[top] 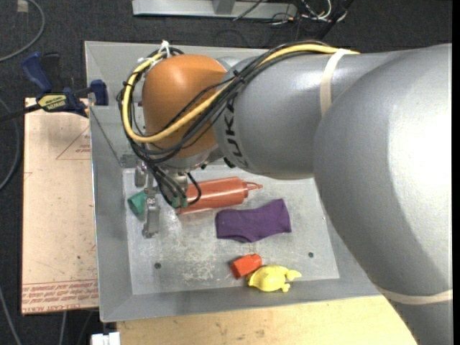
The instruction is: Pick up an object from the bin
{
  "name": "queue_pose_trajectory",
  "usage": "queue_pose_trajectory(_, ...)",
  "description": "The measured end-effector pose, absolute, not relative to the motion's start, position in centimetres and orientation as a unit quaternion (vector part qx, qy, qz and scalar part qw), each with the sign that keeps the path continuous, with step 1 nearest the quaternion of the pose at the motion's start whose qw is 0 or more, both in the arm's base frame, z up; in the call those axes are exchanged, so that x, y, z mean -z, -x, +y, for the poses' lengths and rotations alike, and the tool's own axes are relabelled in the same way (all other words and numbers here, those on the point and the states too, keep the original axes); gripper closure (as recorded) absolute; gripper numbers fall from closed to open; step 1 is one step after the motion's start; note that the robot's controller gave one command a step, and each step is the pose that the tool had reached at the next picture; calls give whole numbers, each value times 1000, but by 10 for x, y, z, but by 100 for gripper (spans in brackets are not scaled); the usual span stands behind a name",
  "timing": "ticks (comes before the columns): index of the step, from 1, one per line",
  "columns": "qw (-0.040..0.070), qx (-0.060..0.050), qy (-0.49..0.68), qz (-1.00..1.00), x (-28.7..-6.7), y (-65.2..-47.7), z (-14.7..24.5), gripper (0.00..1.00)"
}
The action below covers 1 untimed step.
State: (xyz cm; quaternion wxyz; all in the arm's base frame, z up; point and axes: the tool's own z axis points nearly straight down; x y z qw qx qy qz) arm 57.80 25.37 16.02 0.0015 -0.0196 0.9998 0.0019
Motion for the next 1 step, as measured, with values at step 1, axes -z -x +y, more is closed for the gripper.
queue_pose_trajectory(1, 1, -2, 118, 993, -120, -604, 243, 0)
